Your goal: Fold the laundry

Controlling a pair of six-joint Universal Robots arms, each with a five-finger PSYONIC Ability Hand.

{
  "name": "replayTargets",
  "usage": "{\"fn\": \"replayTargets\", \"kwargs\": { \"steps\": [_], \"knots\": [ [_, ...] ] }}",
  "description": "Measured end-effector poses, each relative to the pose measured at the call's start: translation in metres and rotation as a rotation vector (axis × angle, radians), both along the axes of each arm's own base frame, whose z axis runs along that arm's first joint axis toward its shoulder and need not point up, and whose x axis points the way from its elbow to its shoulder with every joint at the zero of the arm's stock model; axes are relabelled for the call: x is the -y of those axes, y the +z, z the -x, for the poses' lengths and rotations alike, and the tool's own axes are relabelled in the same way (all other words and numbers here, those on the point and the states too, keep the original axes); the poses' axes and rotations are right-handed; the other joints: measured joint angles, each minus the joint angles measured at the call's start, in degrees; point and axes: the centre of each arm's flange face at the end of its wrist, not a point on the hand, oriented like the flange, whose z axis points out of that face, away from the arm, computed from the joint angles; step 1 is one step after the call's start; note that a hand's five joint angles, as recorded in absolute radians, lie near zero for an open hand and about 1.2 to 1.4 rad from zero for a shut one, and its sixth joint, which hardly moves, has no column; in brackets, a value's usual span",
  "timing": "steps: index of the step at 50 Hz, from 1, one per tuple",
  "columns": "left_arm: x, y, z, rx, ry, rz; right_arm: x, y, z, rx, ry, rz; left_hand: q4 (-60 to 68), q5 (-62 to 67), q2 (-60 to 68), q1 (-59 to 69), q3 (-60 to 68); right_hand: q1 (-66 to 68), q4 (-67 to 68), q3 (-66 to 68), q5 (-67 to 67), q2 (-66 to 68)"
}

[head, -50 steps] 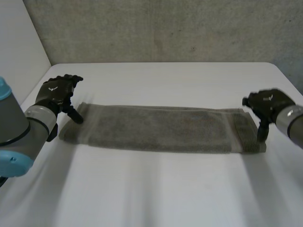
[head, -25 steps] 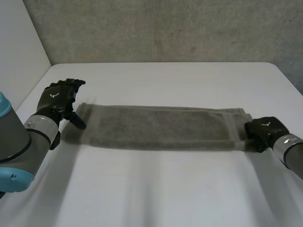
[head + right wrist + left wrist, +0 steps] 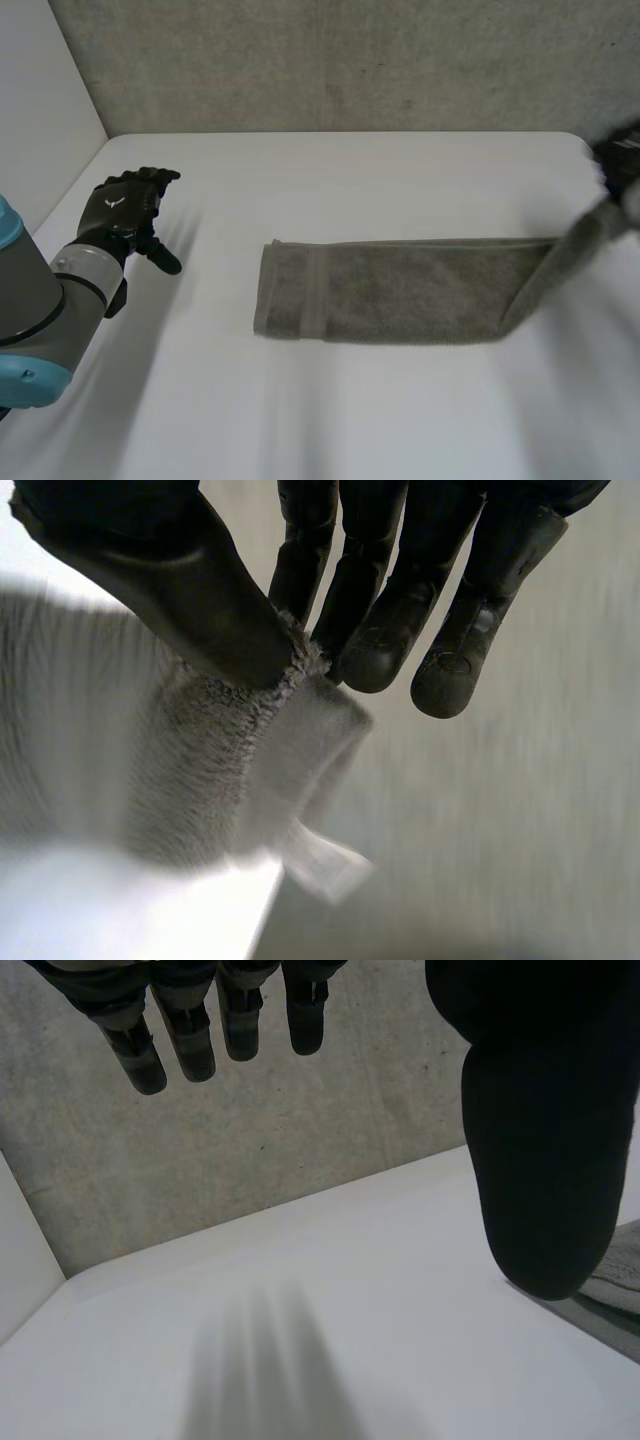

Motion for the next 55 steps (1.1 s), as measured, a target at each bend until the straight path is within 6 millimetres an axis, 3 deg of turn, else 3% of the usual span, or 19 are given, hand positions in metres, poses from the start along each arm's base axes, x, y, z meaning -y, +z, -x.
{"fn": "replayTargets", "kwargs": {
  "steps": [2,4,5,9,14,20,22,23,25,28,31,35,39,42,46,50,53,55],
  "knots": [
    [0.0,0.0,0.0,0.0,0.0,-0.001,-0.015,0.007,-0.035,0.0,0.091,0.027,0.0,0.0,0.0,0.0,0.0,0.0,0.0,0.1,0.0,0.0],
    [-0.001,-0.001,0.0,0.001,-0.001,-0.002,-0.044,0.01,-0.088,-0.004,0.236,0.047,0.0,0.0,0.0,0.0,0.0,0.0,0.0,0.1,0.0,0.0],
    [-0.001,-0.001,0.0,0.001,-0.001,-0.002,-0.054,0.009,-0.103,-0.007,0.283,0.05,0.0,0.0,0.0,0.0,0.0,0.0,0.0,0.1,0.0,0.3],
    [-0.002,-0.001,0.001,0.002,-0.005,-0.003,-0.114,-0.011,-0.171,-0.056,0.506,0.03,0.0,0.0,0.0,0.0,0.0,0.0,0.0,0.2,0.0,0.4],
    [-0.003,-0.003,0.003,0.004,-0.01,-0.006,-0.173,-0.056,-0.218,-0.159,0.695,-0.03,0.0,0.0,0.0,0.0,0.0,0.0,0.0,0.2,0.0,0.4],
    [-0.005,-0.005,0.004,0.006,-0.014,-0.003,-0.208,-0.102,-0.236,-0.256,0.797,-0.095,0.0,0.0,0.0,0.0,0.0,-4.6,-5.4,-5.3,-5.0,-4.0],
    [-0.005,-0.005,0.004,0.006,-0.016,0.002,-0.212,-0.11,-0.238,-0.269,0.807,-0.111,0.0,0.0,-0.1,0.0,0.0,-24.7,-25.2,-25.0,-25.4,-24.5],
    [-0.005,-0.006,0.004,0.006,-0.016,0.004,-0.212,-0.112,-0.238,-0.27,0.807,-0.115,0.0,0.0,-0.1,0.0,0.0,-29.3,-29.6,-29.4,-28.8,-29.0],
    [-0.005,-0.006,0.005,0.005,-0.017,0.012,-0.212,-0.111,-0.237,-0.258,0.801,-0.122,0.0,0.0,-0.1,0.0,0.0,-50.4,-50.6,-50.5,-52.0,-50.0],
    [-0.005,-0.007,0.005,0.005,-0.019,0.017,-0.208,-0.101,-0.233,-0.213,0.781,-0.126,0.0,0.0,-0.1,0.0,0.0,-60.4,-61.2,-61.2,-62.3,-60.3],
    [-0.005,-0.008,0.006,0.004,-0.021,0.021,-0.2,-0.076,-0.222,-0.092,0.73,-0.141,0.0,0.0,-0.1,0.0,0.0,-62.7,-62.0,-62.8,-62.8,-61.6],
    [-0.005,-0.009,0.006,0.005,-0.022,0.02,-0.18,-0.042,-0.191,0.121,0.623,-0.186,0.0,0.0,-0.1,0.0,0.0,-62.9,-62.0,-62.8,-62.8,-61.6],
    [-0.006,-0.01,0.007,0.006,-0.023,0.017,-0.162,-0.033,-0.157,0.265,0.507,-0.248,0.0,0.0,-0.1,0.0,0.0,-62.9,-62.0,-62.8,-62.8,-61.6],
    [-0.006,-0.011,0.007,0.006,-0.024,0.015,-0.152,-0.04,-0.133,0.311,0.429,-0.3,0.0,0.0,-0.1,0.0,0.0,-62.9,-62.0,-62.8,-62.8,-61.6],
    [-0.006,-0.012,0.007,0.006,-0.026,0.013,-0.138,-0.066,-0.096,0.313,0.317,-0.395,0.0,0.0,-0.1,0.0,0.0,-62.9,-62.0,-62.8,-62.8,-61.6],
    [-0.007,-0.012,0.008,0.007,-0.029,0.011,-0.13,-0.086,-0.073,0.291,0.254,-0.454,0.0,0.0,-0.1,0.0,0.0,-62.1,-61.7,-62.3,-62.3,-61.1],
    [-0.007,-0.013,0.008,0.007,-0.03,0.009,-0.124,-0.101,-0.059,0.26,0.215,-0.487,0.0,0.0,-0.1,0.0,0.0,-51.0,-51.8,-51.5,-50.5,-50.7],
    [-0.007,-0.013,0.009,0.008,-0.03,0.008,-0.12,-0.11,-0.051,0.232,0.192,-0.498,0.0,0.0,-0.1,0.0,0.0,-31.7,-33.5,-32.0,-32.1,-30.8]
  ]
}}
